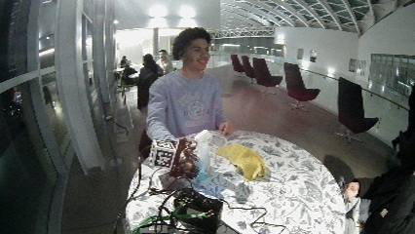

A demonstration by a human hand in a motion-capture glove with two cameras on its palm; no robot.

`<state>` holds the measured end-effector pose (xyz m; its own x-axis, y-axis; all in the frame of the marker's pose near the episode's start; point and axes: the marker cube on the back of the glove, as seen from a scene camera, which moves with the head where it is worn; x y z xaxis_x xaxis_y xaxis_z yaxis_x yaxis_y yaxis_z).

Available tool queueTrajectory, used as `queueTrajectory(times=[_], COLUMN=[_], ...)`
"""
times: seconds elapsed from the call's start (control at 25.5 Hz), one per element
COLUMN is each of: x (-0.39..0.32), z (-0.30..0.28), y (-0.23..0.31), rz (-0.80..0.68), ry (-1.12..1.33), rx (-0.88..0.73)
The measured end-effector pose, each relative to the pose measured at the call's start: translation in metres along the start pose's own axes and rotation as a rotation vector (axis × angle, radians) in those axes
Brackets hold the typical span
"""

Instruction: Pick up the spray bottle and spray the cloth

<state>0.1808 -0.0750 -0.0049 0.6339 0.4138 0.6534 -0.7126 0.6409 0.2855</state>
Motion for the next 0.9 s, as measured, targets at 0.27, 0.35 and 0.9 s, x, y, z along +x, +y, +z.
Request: queueTrajectory(times=[0.27, 0.35, 0.9], x=[0.007, 0.006, -0.055], z=[0.009, 0.010, 0.018], y=[-0.009, -0.013, -0.004], rz=[-0.029, -0.024, -0.051], ry=[0.095, 0.089, -0.191], rx=[0.056, 0.066, -0.225])
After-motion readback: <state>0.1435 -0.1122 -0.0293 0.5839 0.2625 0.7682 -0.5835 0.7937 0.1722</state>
